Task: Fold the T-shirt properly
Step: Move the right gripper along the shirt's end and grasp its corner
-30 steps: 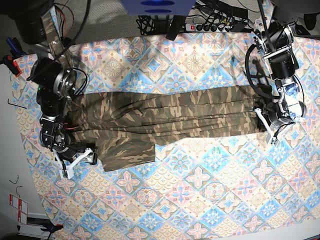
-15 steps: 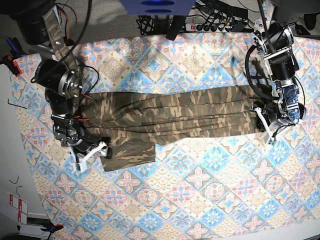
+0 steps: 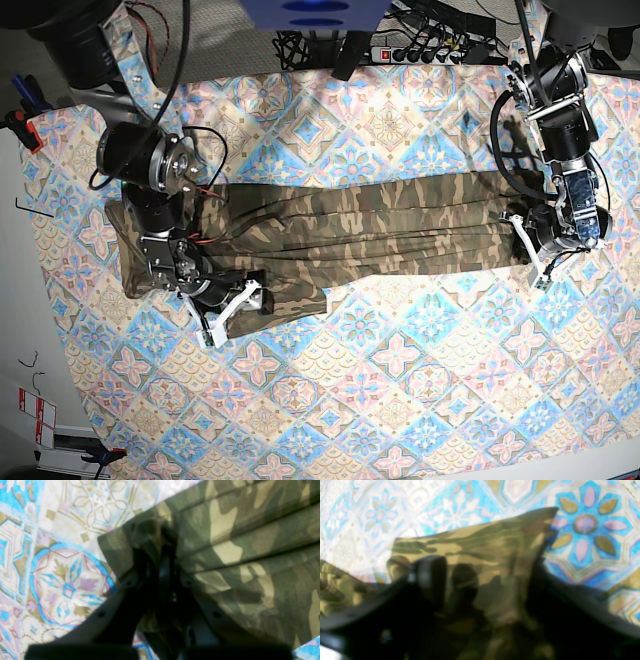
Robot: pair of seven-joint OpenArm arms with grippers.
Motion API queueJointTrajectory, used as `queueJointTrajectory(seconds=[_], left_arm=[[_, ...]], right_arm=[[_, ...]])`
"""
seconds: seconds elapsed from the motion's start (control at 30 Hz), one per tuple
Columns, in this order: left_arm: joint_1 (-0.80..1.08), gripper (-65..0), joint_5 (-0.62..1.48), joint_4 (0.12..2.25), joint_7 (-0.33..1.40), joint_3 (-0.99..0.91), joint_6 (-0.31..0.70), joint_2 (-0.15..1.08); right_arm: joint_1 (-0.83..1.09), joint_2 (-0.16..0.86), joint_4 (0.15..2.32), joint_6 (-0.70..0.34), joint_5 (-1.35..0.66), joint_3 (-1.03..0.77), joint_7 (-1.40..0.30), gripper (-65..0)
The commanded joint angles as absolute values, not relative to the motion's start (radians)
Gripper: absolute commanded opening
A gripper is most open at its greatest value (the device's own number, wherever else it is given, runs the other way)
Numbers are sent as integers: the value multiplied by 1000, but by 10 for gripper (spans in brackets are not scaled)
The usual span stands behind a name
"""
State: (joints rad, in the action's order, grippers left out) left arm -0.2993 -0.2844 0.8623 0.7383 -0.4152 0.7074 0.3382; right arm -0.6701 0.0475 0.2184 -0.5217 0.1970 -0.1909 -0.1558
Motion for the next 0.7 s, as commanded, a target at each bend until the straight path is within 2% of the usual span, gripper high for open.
queueJointTrajectory(seconds=[0.0,0.13,0.17,0.2,0.5,0.67], left_arm=[[-295,-633,-338,860,794,-414,698,352],[-294,-633,-335,860,789,-414,698,351],[-294,-633,-335,860,789,-414,698,349],[-294,-633,-335,860,789,-414,698,346],[-292,-633,-334,860,792,-414,698,344],[-291,-633,-334,860,791,-414,698,344]], right_arm=[[-694,48,225,-533,196,-179,-163,-326],[-694,48,231,-509,189,-165,-165,-565],[-696,50,231,-479,193,-165,-171,-614],[-696,50,232,-461,193,-162,-183,-630],[-725,51,302,-453,194,-160,-209,-627],[-722,50,472,-456,194,-159,-389,-627]])
